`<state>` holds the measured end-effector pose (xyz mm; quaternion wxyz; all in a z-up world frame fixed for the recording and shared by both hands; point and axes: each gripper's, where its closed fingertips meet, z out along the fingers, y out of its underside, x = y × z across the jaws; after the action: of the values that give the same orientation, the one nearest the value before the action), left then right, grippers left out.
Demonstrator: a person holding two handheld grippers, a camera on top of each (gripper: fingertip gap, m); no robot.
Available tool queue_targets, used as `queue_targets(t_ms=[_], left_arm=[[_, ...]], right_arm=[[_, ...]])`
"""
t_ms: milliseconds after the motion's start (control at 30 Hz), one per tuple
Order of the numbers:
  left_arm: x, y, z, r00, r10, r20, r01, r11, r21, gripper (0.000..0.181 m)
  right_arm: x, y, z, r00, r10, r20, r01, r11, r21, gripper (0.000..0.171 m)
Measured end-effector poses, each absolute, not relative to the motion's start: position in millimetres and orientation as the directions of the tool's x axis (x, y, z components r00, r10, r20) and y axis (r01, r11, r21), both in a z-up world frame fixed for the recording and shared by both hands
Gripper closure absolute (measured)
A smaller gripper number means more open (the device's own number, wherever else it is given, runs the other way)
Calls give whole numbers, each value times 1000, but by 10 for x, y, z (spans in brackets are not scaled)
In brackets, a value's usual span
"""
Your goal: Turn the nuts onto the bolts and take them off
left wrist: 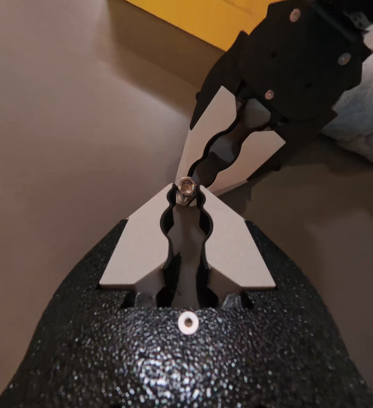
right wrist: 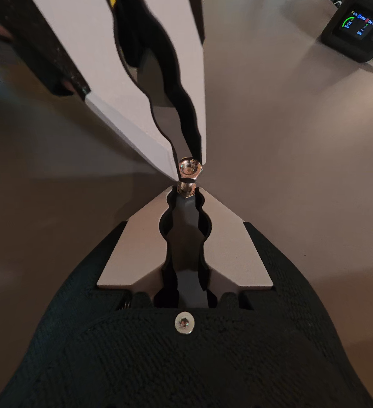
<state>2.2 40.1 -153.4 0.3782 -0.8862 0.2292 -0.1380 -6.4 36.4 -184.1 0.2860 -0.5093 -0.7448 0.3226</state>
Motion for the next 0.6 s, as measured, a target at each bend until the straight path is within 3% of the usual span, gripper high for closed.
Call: queue_targets(t_ms=[33, 367, 467, 600], left_arm=[[21, 395, -1537, 839, -538, 77, -331, -618, -713, 166], [17, 334, -1553, 618, -785, 41, -651, -540, -533, 166], [28, 363, -1550, 657, -748, 92, -598, -592, -541, 165], [-37, 426, -1530, 799, -594, 96, -410, -654, -636, 148]], right_arm=[[-64, 363, -1841, -318, 943, 98, 574, 274, -772, 155], [-64, 335, -1841, -338, 936, 103, 566, 289, -772, 154], [-63, 336, -1844, -338, 936, 97, 569, 285, -771, 155], [-63, 336, -1842, -337, 936, 100, 568, 287, -771, 155]])
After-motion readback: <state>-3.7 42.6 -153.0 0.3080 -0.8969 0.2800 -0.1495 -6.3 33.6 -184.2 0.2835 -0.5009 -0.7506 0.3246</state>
